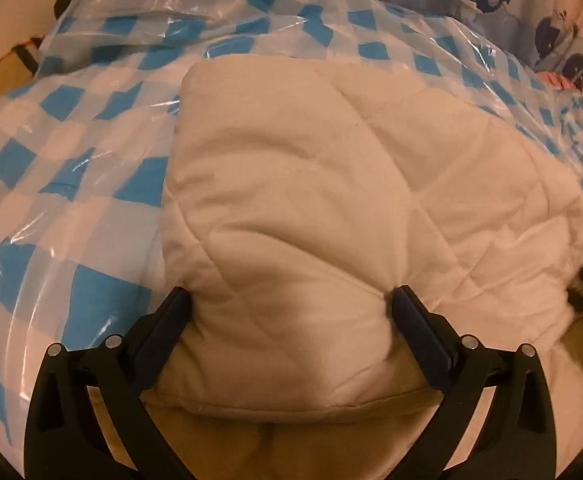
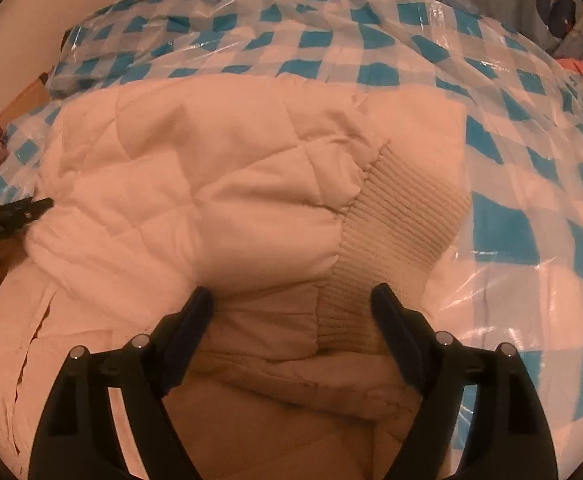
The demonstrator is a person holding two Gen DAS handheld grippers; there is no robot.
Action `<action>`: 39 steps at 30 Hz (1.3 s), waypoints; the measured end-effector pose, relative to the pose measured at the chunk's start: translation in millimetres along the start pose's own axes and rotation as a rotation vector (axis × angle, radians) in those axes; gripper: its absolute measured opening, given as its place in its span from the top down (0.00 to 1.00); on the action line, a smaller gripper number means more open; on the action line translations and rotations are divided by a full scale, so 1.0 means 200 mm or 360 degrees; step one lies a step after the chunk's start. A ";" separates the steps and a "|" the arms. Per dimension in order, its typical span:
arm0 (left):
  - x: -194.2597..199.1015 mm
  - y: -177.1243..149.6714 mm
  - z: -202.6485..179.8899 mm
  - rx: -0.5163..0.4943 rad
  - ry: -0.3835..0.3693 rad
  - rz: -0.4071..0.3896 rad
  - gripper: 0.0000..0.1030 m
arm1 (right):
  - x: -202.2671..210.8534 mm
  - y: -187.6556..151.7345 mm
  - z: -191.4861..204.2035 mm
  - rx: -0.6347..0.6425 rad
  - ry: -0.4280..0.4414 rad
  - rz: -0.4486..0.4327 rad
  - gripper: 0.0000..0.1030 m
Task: Fold large clothes
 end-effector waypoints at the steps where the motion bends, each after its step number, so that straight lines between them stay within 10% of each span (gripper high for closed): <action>1: 0.02 0.02 0.01 0.0016 -0.0014 0.0010 0.06 | 0.04 0.01 -0.01 -0.0021 0.0039 -0.0004 0.23; 9: 0.64 -0.05 0.43 0.0364 -0.0434 -0.0127 0.06 | 0.70 -0.42 -0.27 -0.0515 0.0588 -0.0191 0.16; 15: 0.89 -0.44 0.82 0.0338 -0.0211 -0.0016 0.06 | 1.07 -0.90 -0.35 -0.0620 0.0663 -0.0091 0.13; 25: 0.99 -0.91 1.28 0.0715 -0.0224 0.0169 0.06 | 1.02 -1.37 -0.06 -0.0742 0.1010 0.0035 0.13; 33: 0.91 -1.07 1.22 0.0661 -0.0177 0.0372 0.06 | 1.00 -1.51 0.06 -0.0781 0.1215 0.0052 0.13; 39: 0.95 -1.16 1.10 0.0579 -0.0445 0.0436 0.06 | 1.00 -1.55 0.01 -0.0908 0.1266 -0.0036 0.13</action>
Point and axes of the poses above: each gripper's, at about its wrist camera, not at the fingertips, and x roughly against the way its jaws point, z to its left, y to its top, the point moved 1 cm from there along -x, roughly the way its jaws point, and after that the axes turned 14 degrees about x, right-handed, at the moved point
